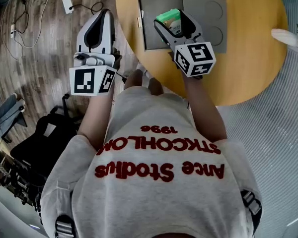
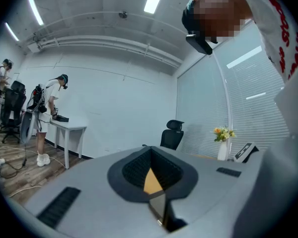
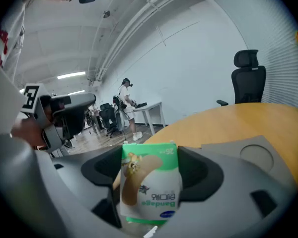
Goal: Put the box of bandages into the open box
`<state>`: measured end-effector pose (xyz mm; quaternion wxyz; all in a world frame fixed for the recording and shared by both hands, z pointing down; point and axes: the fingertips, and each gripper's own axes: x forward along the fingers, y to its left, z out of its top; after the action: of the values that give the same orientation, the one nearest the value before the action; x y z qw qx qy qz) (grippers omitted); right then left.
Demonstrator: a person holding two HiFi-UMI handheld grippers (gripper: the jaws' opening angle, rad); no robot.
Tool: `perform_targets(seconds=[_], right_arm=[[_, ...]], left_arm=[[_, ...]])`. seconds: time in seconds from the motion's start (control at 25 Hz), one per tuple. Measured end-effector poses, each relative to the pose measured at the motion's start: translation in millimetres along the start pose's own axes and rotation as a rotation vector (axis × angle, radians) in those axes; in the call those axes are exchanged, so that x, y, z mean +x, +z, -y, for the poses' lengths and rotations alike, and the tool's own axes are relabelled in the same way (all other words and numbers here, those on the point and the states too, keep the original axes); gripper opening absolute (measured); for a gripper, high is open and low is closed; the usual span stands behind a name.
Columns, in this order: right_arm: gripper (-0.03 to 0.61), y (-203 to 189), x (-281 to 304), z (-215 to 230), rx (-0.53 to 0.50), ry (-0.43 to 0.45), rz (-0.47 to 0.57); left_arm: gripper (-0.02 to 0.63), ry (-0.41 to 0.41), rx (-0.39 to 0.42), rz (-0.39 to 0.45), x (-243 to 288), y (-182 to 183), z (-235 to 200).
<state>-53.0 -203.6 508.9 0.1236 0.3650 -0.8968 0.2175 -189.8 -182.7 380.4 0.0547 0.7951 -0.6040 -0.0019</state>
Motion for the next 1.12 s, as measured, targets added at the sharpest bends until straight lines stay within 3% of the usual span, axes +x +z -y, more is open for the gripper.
perform_targets(seconds=[0.24,0.44,0.76,0.96,1.12], right_arm=[[0.351,-31.2,21.4,-2.1,-0.074,-0.033,-0.097],[0.351,-45.7,28.3,-10.7,-0.214,-0.042,-0.172],[0.351,-59.8,30.2,-16.4,-0.256,-0.044,-0.222],[0.346,-46.0,29.0,-16.6,-0.233,-0.044,-0.183],[0.148,-20.9,20.5,-20.9,-0.252,-0.072,-0.098]], left_arm=[[0.006,0.013,-0.001,-0.020,-2.9,-7.7,-6.6],[0.006,0.020,-0.004,-0.027,-7.9,-11.2,-8.4],[0.006,0.016,-0.008,-0.021,-19.9,-13.8,-6.7],[0.006,0.025,-0.011,-0.007,-23.9,-6.4,-13.0],[0.006,0.026,-0.007,0.012,-27.6,3.2,-17.8]])
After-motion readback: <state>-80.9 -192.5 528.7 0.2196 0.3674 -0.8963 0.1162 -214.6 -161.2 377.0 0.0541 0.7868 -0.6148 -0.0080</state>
